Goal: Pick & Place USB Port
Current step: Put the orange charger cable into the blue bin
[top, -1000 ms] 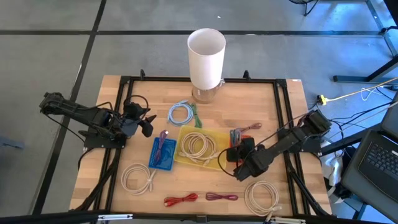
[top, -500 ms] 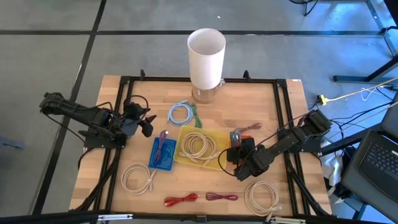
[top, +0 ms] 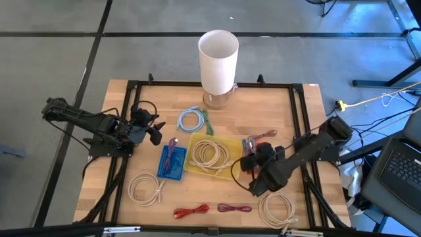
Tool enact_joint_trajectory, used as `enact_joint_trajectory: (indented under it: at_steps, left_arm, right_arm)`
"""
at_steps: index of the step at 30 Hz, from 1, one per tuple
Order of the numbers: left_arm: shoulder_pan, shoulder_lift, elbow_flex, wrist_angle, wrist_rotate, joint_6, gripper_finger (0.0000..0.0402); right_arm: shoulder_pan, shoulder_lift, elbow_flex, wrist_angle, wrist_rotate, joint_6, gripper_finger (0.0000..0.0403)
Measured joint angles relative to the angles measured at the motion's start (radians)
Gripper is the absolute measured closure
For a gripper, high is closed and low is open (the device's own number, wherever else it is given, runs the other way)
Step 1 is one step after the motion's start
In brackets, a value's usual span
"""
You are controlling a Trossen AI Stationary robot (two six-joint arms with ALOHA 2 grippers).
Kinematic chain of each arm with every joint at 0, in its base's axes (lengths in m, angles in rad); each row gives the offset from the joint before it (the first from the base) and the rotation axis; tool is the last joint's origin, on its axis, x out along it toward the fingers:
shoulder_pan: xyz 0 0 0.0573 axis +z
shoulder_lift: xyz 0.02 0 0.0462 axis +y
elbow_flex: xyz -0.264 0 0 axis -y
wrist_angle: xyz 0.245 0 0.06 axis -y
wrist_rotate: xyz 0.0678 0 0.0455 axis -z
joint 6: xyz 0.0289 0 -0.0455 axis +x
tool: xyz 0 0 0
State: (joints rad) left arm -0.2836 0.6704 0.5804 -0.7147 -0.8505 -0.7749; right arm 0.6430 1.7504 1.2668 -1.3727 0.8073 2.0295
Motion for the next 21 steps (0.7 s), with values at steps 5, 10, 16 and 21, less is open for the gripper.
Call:
enact_joint_trajectory:
  at_steps: [5,10,16,21]
  left_arm:
    - [0.0,0.0,0.0,0.0,0.018,0.001,0.0192]
    - [0.0,0.0,0.0,0.0,0.034,0.003,0.0192]
    - [0.0,0.0,0.0,0.0,0.057,0.006,0.0192]
    - [-0.002,0.0,0.0,0.0,0.254,0.104,0.0192]
  right_arm:
    - [0.043,0.0,0.163,-0.16,0.084,-0.092,0.0222]
    - [0.067,0.0,0.303,-0.147,0.082,-0.388,0.0234]
    - [0.078,0.0,0.42,-0.087,0.056,-0.686,0.0241]
    - [0.078,-0.001,0.465,-0.07,0.057,-0.821,0.0243]
